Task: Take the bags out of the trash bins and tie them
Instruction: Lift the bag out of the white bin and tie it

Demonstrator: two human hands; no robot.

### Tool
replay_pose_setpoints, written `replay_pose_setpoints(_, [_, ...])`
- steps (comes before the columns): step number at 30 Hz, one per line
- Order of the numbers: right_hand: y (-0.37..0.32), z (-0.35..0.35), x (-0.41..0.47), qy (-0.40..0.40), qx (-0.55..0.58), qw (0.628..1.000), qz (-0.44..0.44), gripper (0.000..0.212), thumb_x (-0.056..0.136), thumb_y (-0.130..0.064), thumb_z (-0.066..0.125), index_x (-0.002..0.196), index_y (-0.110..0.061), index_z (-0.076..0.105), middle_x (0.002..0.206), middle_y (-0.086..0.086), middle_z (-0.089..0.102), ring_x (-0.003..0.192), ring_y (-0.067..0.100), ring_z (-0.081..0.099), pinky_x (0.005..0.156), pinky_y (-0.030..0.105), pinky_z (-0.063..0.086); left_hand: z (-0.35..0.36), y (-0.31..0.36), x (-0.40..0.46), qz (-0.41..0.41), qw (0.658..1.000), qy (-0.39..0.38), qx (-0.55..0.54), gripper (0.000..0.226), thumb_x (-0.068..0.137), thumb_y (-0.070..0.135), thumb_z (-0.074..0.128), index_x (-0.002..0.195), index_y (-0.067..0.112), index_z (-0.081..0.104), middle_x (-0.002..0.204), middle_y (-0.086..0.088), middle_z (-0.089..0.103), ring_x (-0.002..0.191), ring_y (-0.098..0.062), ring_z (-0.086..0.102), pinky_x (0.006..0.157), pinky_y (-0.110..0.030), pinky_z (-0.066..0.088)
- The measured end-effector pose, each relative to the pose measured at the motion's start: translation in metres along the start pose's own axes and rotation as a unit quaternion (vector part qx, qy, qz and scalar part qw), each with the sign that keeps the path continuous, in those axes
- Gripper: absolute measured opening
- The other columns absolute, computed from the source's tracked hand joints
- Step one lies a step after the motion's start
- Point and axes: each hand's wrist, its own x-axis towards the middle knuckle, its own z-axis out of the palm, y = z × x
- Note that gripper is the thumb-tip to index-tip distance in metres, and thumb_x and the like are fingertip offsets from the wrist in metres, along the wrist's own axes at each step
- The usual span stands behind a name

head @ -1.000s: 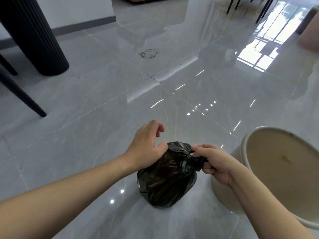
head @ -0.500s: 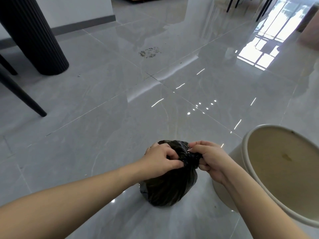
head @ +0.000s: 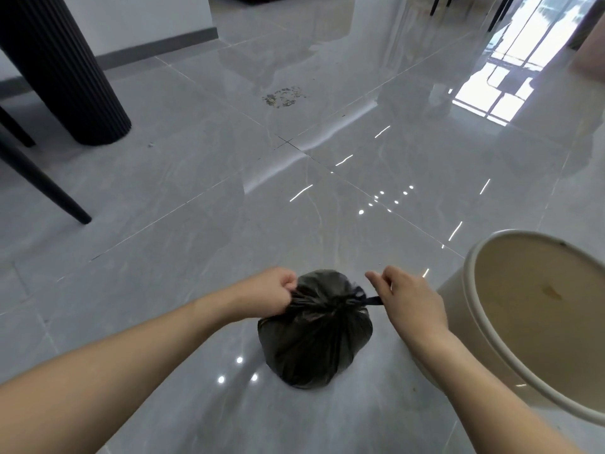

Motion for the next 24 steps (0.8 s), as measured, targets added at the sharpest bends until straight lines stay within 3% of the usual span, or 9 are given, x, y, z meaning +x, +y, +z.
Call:
replay_pose_setpoints(5, [-0.003,0.017,-0.008,-0.073,-0.045,0.996,-0.018,0.062,0.092,-0.065,0.035,0.055,-0.017,0.042,0.057,-0.001,0.052,0.061,0.025,0.055,0.054,0.034,0.041,-0.007,-0.033,0.001,-0.068,0.973,-0.007,0.220,0.033,0.072,0.001,0.039,0.082,0.023,0.061,0.076,0.003,0.062,0.074,-0.018,0.057,0.061,-0.028,0.045])
replay_pose_setpoints(10, [-0.009,0.026,-0.005,-0.214,0.029,0.976,0.032,0.073,0.081,-0.077,0.039,0.049,-0.011,0.037,0.044,-0.005,0.036,0.045,0.017,0.040,0.050,0.031,0.028,-0.006,-0.031,0.005,-0.066,0.990,-0.041,0.119,0.036,0.064,-0.002,0.036,0.052,0.022,0.060,0.042,0.012,0.053,0.045,-0.005,0.042,0.044,-0.017,0.032])
replay_pose_setpoints(14, [-0.013,0.030,-0.007,-0.325,0.214,0.917,0.081,0.059,0.079,-0.056,0.067,0.051,-0.022,0.029,0.045,-0.009,0.025,0.039,0.011,0.024,0.039,0.022,0.020,0.000,-0.022,0.006,-0.063,0.997,-0.053,0.008,0.032,0.062,-0.001,0.035,0.045,0.019,0.054,0.042,0.007,0.044,0.044,-0.009,0.038,0.047,-0.020,0.031])
replay_pose_setpoints(16, [-0.010,0.030,-0.008,-0.334,0.210,0.915,0.086,0.049,0.082,-0.046,0.069,0.052,-0.022,0.038,0.043,-0.009,0.027,0.040,0.011,0.025,0.038,0.021,0.020,-0.003,-0.022,0.007,-0.054,0.996,-0.057,0.037,0.030,0.065,-0.003,0.039,0.045,0.017,0.050,0.043,0.004,0.039,0.046,-0.013,0.034,0.048,-0.023,0.028])
replay_pose_setpoints(18, [-0.003,0.030,-0.007,-0.288,0.198,0.932,0.102,0.046,0.086,-0.042,0.065,0.060,-0.007,0.054,0.044,-0.008,0.032,0.046,0.012,0.030,0.044,0.022,0.024,-0.008,-0.028,0.008,-0.060,0.993,-0.042,0.088,0.032,0.073,-0.004,0.047,0.049,0.016,0.050,0.047,0.002,0.038,0.051,-0.016,0.034,0.051,-0.026,0.027])
replay_pose_setpoints(20, [0.002,0.027,-0.008,-0.240,0.193,0.944,0.119,0.052,0.088,-0.044,0.061,0.064,0.001,0.051,0.050,-0.005,0.034,0.048,0.012,0.031,0.048,0.024,0.024,-0.010,-0.035,0.005,-0.063,0.990,-0.017,0.123,0.030,0.074,-0.005,0.046,0.051,0.015,0.047,0.047,0.002,0.037,0.055,-0.019,0.034,0.052,-0.027,0.026])
replay_pose_setpoints(21, [0.003,0.026,-0.009,-0.237,0.200,0.943,0.121,0.051,0.089,-0.045,0.060,0.061,-0.006,0.045,0.049,-0.004,0.032,0.045,0.012,0.028,0.047,0.023,0.022,-0.010,-0.034,0.004,-0.056,0.986,-0.004,0.157,0.026,0.070,-0.003,0.044,0.050,0.014,0.047,0.045,0.005,0.036,0.053,-0.020,0.035,0.051,-0.027,0.026])
replay_pose_setpoints(22, [0.004,0.024,-0.009,-0.260,0.229,0.928,0.137,0.048,0.090,-0.048,0.058,0.061,-0.014,0.039,0.048,-0.005,0.029,0.041,0.013,0.024,0.043,0.022,0.019,-0.010,-0.034,0.001,-0.040,0.979,0.009,0.201,0.025,0.066,0.000,0.042,0.049,0.016,0.049,0.041,0.006,0.037,0.050,-0.018,0.036,0.050,-0.026,0.026])
replay_pose_setpoints(24, [0.005,0.020,-0.012,-0.383,0.316,0.843,0.207,0.049,0.091,-0.057,0.050,0.060,-0.023,0.034,0.048,-0.004,0.024,0.040,0.012,0.016,0.039,0.020,0.012,-0.009,-0.033,-0.004,0.004,0.969,0.015,0.246,0.027,0.064,0.006,0.041,0.047,0.024,0.051,0.039,0.005,0.039,0.048,-0.015,0.037,0.049,-0.027,0.026])
